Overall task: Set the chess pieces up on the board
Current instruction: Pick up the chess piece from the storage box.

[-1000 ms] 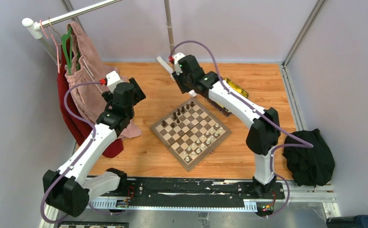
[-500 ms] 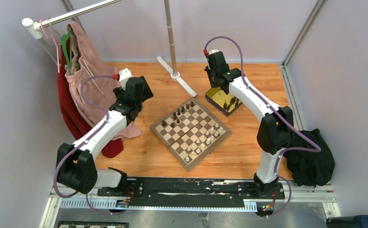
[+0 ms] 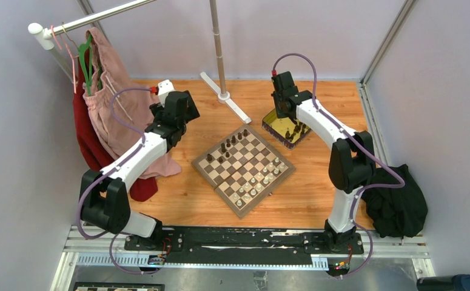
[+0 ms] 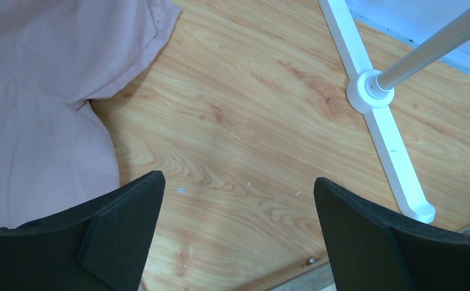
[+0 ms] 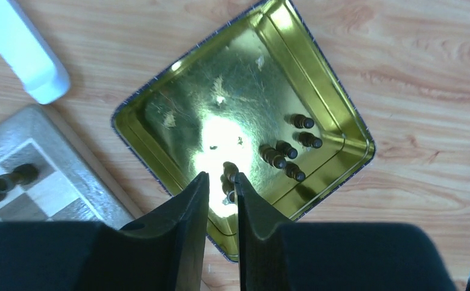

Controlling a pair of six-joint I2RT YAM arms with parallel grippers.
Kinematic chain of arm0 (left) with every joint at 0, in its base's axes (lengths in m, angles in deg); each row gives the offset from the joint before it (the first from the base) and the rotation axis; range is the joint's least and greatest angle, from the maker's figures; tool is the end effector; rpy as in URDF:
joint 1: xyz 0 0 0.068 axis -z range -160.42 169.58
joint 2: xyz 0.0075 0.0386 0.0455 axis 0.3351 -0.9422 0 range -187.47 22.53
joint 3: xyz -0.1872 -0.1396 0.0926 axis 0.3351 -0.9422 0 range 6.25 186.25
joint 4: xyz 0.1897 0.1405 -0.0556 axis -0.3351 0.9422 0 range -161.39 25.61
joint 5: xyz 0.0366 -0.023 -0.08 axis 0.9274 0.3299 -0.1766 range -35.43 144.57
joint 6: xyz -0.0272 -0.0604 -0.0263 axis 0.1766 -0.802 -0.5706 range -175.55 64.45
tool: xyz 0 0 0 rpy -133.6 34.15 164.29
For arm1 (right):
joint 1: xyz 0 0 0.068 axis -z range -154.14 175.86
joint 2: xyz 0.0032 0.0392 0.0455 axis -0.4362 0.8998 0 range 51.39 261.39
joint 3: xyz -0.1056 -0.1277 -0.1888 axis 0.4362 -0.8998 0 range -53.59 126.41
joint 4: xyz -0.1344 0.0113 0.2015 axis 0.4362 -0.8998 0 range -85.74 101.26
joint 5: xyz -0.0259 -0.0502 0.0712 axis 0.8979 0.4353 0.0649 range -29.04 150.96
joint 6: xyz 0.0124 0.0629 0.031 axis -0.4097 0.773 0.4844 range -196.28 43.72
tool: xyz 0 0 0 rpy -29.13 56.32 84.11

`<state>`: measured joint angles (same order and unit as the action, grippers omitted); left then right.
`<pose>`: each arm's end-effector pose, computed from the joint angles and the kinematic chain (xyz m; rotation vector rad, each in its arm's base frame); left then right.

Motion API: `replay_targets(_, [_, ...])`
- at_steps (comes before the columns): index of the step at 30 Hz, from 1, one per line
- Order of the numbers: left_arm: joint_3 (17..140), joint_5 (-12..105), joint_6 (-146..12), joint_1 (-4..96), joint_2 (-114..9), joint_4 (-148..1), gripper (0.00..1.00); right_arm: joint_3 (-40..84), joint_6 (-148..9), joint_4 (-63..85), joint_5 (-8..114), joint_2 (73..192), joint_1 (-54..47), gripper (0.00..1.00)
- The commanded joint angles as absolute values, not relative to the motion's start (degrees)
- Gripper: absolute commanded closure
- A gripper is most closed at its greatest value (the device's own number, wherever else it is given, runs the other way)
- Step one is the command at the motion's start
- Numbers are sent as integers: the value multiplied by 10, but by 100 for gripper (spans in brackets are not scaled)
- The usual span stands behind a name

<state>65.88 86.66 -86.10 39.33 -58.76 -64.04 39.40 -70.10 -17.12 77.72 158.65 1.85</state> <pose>0.3141 -0.0798 0.2651 -0.5168 1.9263 0.0198 0.3903 0.1553 0.2588 -0.2072 2.2681 -0.0638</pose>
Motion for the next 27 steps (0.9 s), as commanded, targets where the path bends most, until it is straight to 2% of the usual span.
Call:
replay_targets(1, [679, 870, -844, 397, -602, -656, 0, 370, -666, -190, 753, 1611, 42, 74])
replay_targets(18, [701, 868, -851, 397, -633, -659, 0, 346, -634, -196, 707, 1652, 73, 75])
replay_targets(23, [700, 868, -850, 397, -632, -659, 0, 346, -629, -199, 696, 1660, 82, 71])
replay_targets(27, [700, 870, -849, 397, -633, -659, 0, 345, -627, -201, 689, 1666, 87, 63])
